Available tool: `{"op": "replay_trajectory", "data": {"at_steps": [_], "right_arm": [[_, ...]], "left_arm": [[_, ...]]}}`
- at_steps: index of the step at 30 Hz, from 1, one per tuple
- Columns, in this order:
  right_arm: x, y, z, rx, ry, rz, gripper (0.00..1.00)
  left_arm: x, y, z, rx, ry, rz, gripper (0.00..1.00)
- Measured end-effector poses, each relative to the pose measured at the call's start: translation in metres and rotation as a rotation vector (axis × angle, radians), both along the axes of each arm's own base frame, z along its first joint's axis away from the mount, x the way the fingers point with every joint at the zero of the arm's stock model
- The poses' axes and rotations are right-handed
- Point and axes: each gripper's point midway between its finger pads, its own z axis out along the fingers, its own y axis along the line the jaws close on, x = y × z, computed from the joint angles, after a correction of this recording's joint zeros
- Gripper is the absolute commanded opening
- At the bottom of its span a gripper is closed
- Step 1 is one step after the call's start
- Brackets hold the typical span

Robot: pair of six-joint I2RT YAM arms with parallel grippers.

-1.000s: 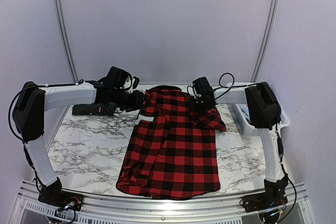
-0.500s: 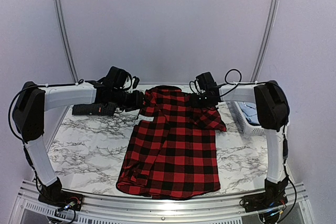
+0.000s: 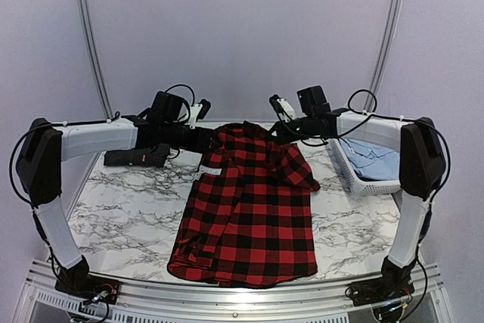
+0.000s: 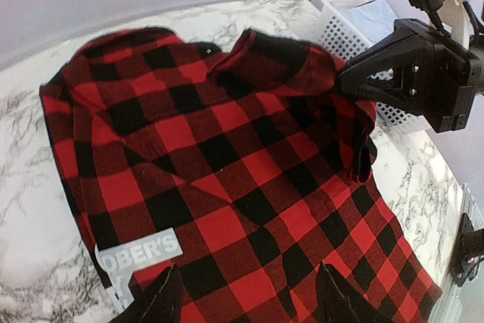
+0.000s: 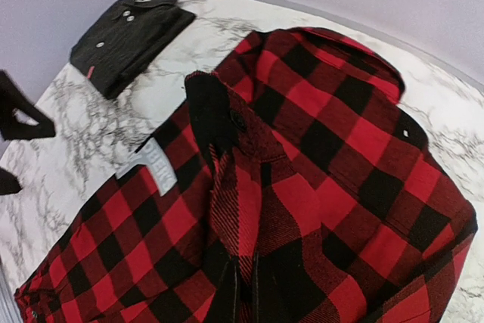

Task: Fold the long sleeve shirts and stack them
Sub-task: Pass from the right arm to the left

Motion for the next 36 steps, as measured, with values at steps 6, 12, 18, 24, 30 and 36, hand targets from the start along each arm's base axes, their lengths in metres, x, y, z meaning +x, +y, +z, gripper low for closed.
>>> {"op": "replay_trajectory", "data": {"at_steps": [6,12,18,24,30,36], "right_arm": [[-0.043,0.017,0.016,0.063,-0.010,0.210,0.00],[-0.070,0.030,0.026,0.097,-0.019,0.338,0.00],[-0.089,0.036,0.034,0.112,-0.025,0.413,0.00],[-0.098,0.038,0.030,0.099,-0.015,0.446,0.00],[-0.099,0.037,0.028,0.092,-0.008,0.449,0.00],[-0.100,0.037,0.029,0.092,-0.010,0.449,0.00]], "left_arm": [[0.002,-0.020,0.030,-0.047,-0.204,-0.149,0.72],[-0.003,-0.037,0.041,-0.054,-0.315,-0.303,0.75],[-0.011,-0.049,0.038,-0.068,-0.339,-0.416,0.77],[-0.012,-0.054,0.040,-0.057,-0.361,-0.454,0.75],[-0.021,-0.066,0.036,-0.050,-0.339,-0.508,0.67],[-0.035,-0.075,0.009,-0.019,-0.257,-0.544,0.26]]}}
